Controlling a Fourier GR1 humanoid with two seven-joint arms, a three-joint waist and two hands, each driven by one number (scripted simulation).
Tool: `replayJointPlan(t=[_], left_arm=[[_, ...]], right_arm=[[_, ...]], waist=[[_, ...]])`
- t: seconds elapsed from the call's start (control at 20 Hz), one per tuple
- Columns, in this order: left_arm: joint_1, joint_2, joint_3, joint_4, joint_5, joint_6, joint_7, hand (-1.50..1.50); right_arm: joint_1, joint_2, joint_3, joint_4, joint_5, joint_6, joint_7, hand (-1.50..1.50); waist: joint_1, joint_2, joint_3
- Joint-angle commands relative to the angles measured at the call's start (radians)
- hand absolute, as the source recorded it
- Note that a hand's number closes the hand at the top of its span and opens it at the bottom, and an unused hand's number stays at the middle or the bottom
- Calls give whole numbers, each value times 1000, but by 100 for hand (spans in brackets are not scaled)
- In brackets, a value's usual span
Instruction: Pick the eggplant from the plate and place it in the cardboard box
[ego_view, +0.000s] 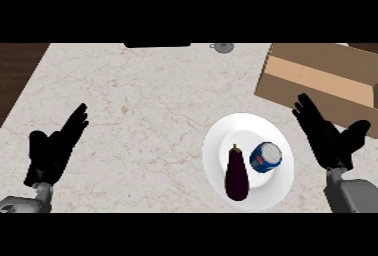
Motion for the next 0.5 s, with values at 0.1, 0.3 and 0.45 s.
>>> replayJointPlan(t=[0.1, 0.3, 0.45], left_arm=[[-65, -6, -31, -55, -21, -51, -52, 0], [-70, -22, -47, -51, -25, -45, -52, 0], [-112, -45, -103, -99, -41, -81, -90, 0]], right_arm=[[84, 168, 129, -46, 191, -323, 84, -150], [-3, 194, -90, -173, 145, -512, -65, -150], [163, -48, 256, 80, 601, -507, 154, -150]], waist=[[-17, -5, -37], [-176, -109, -21], [-33, 0, -57]])
